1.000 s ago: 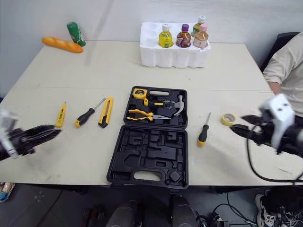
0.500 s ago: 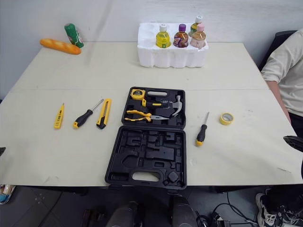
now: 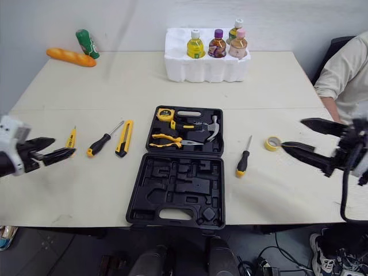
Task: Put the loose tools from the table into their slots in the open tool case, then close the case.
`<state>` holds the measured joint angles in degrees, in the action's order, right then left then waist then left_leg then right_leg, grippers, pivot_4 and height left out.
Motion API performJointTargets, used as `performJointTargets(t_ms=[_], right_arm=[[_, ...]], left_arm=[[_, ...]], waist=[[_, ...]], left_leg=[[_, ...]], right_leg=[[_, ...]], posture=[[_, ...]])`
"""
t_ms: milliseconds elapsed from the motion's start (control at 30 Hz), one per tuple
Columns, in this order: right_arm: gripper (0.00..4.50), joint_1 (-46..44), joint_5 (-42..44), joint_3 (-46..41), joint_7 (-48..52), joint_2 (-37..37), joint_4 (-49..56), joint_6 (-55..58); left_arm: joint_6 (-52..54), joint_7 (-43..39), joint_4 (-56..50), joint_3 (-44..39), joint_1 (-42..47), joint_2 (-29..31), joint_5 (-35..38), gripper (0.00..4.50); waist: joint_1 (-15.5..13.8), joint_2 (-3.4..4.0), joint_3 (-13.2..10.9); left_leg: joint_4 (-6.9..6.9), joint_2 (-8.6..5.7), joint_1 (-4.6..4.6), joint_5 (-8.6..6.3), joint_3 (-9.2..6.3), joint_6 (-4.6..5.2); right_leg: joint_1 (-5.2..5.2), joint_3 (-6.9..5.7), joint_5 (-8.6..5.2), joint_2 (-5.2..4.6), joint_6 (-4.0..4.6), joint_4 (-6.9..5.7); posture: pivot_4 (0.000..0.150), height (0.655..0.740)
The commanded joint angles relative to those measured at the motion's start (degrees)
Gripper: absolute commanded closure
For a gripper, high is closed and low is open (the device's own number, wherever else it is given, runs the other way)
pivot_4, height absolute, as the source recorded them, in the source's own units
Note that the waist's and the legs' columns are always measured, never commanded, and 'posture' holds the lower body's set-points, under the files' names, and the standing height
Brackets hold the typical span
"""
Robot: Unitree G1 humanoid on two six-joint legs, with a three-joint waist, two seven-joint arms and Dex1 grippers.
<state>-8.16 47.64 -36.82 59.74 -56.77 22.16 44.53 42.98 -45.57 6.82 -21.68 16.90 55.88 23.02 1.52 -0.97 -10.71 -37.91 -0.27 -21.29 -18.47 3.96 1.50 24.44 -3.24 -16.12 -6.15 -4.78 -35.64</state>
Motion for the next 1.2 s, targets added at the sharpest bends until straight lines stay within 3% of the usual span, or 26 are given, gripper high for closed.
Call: performJointTargets(t_ms=[33,200,433,700,867,1000,1200], right_arm=[[0.00,-3.7,10.0,1.4,-4.1,0.2,7.1,4.0],[0.00,-5.1,14.6,2.7,-6.4,0.3,9.8,4.8],[0.00,-4.6,15.4,3.7,-11.1,-0.2,11.4,4.9],[0.00,-2.8,21.3,-0.6,-15.7,-0.7,12.7,5.9],[0.00,-0.8,21.6,-1.7,-16.3,-1.7,12.9,5.9],[0.00,6.6,15.0,-1.8,-12.6,-2.9,15.3,4.2],[0.00,11.1,15.4,-4.5,-12.7,-2.2,17.1,4.5]], left_arm=[[-0.4,1.7,2.7,6.5,5.8,-1.2,-3.5,0.09],[-5.7,1.3,11.1,15.4,13.3,-4.6,-9.0,0.09],[-12.1,0.2,22.5,20.9,19.9,-8.7,-13.7,0.09],[-11.9,-1.2,28.6,18.2,23.3,-10.9,-12.5,3.48],[-13.0,-3.7,23.0,19.7,25.2,-6.5,-14.9,3.49],[-15.2,-14.9,13.9,24.1,29.4,-4.3,-13.7,3.49],[-17.1,-27.9,0.6,34.3,32.5,-6.1,-14.7,3.49]], waist=[[-0.2,0.00,0.0],[-1.3,-0.04,0.0],[-1.8,-0.09,0.0],[-2.5,-0.12,0.0],[-2.4,-0.18,0.0],[-3.1,-0.36,0.0],[-3.0,-0.36,0.1]], left_leg=[[-0.02,0.00,0.00,0.00,-0.01,0.00],[-0.08,-0.02,-0.09,-0.01,0.00,0.05],[-0.24,-0.03,-0.24,-0.01,-0.01,0.15],[-0.29,-0.04,-0.20,0.00,-0.01,0.19],[-0.27,-0.02,-0.22,-0.01,-0.02,0.19],[-0.28,-0.02,-0.29,-0.01,-0.06,0.19],[-0.44,-0.09,-0.40,-0.12,-0.02,0.41]], right_leg=[[-0.01,-0.01,0.00,0.00,0.00,0.00],[0.00,-0.10,0.02,0.00,-0.04,0.07],[-0.01,-0.22,0.09,-0.01,-0.15,0.01],[-0.07,-0.28,0.09,-0.01,-0.17,0.00],[-0.07,-0.28,0.09,-0.01,-0.17,-0.02],[-0.06,-0.33,0.09,0.00,-0.17,0.01],[-0.14,-0.44,0.15,-0.08,-0.27,0.15]], posture=[[0.150,0.7367],[0.150,0.7367],[0.150,0.7367],[0.150,0.7367],[0.150,0.7367],[0.150,0.7367],[0.150,0.7367]])
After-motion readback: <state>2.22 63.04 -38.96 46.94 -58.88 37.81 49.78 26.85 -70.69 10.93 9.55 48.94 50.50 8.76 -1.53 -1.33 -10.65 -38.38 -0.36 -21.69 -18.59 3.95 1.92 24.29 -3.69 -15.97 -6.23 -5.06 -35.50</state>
